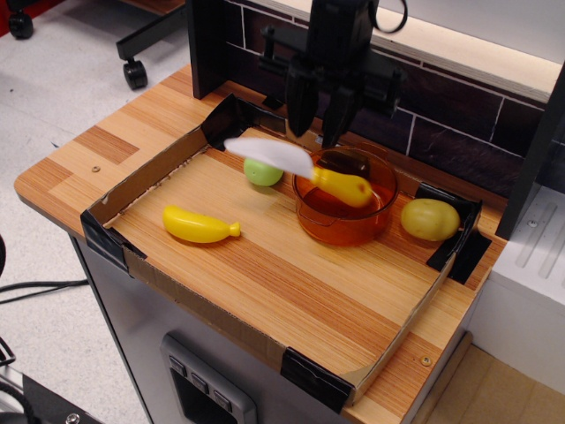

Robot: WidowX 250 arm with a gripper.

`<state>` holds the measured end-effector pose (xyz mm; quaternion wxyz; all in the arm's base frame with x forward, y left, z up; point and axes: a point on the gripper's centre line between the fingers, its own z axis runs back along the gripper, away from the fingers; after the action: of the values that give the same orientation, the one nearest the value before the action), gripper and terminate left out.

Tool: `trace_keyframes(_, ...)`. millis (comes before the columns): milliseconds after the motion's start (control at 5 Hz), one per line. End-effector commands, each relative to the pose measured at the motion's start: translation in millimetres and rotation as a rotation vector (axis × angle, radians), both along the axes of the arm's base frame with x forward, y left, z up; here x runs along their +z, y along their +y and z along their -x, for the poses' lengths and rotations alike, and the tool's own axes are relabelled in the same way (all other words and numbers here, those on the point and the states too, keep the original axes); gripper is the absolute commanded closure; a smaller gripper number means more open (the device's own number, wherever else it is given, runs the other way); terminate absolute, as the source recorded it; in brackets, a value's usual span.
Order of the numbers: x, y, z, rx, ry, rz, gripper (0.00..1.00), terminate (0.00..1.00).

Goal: Put knife in pot

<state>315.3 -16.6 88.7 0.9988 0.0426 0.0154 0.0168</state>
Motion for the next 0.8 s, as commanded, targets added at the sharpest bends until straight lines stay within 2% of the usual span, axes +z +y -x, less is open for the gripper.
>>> trace_keyframes(0, 17.4, 4.5, 13.6, -0.015, -0.063, 0.020, 1.00, 0.00)
trace_keyframes(200, 21.3, 5.2, 13.8, -0.032, -0.063, 0.027, 0.00, 0.00)
trace_keyframes(400, 38.1, 10.2, 15.0, -0.046, -0.102, 0.089, 0.00, 0.00)
trace_keyframes(600, 38.1, 10.2, 15.0, -0.046, -0.102, 0.089, 0.00, 0.00)
